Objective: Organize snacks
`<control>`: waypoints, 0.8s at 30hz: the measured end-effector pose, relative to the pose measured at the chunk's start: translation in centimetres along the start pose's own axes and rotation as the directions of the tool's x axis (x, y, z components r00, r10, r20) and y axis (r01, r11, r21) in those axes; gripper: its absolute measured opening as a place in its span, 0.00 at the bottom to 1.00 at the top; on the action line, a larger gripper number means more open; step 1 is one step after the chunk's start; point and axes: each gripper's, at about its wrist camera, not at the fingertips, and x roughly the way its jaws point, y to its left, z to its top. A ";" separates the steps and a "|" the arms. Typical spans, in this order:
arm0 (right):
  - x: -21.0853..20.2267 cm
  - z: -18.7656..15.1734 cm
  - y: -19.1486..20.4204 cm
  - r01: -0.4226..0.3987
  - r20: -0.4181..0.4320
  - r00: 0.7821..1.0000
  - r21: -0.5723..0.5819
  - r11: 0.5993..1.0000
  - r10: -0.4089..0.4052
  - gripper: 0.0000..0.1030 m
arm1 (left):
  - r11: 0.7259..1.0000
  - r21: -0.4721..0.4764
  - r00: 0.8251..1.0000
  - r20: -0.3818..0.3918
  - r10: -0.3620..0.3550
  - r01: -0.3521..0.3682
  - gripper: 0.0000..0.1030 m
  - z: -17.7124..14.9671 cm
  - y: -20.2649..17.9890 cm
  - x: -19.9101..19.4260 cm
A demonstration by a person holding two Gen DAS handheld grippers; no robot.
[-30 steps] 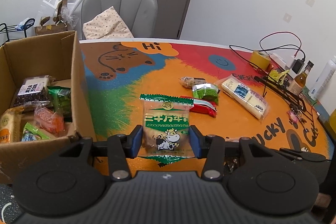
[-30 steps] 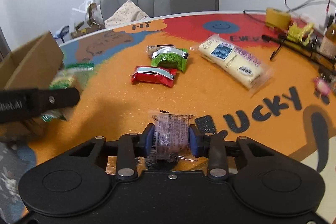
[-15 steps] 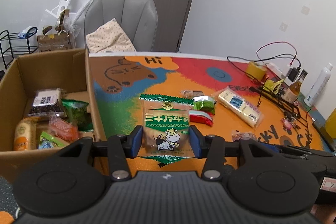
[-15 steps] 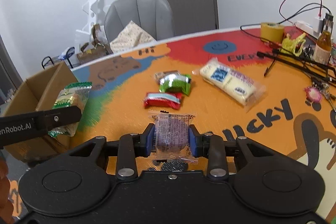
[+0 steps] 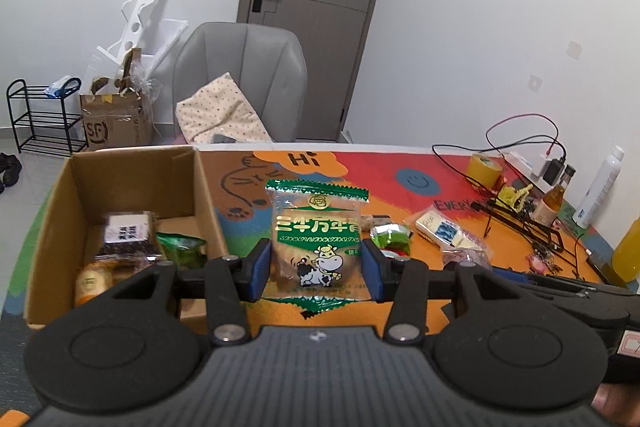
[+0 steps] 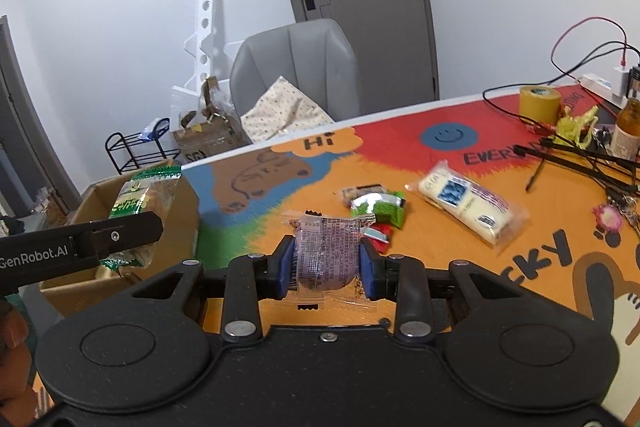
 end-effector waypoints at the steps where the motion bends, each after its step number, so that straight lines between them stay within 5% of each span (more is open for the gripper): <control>1: -0.1 0.1 0.2 -0.005 0.005 1.000 -0.003 1.000 0.005 0.30 | 1.000 -0.003 1.000 0.003 0.004 -0.004 0.45 0.2 0.3 -0.2; 24: 1.3 2.3 7.5 -0.146 0.033 0.988 -0.086 0.986 0.149 0.30 | 0.985 -0.114 0.990 0.031 0.137 -0.132 0.45 2.6 9.6 -2.7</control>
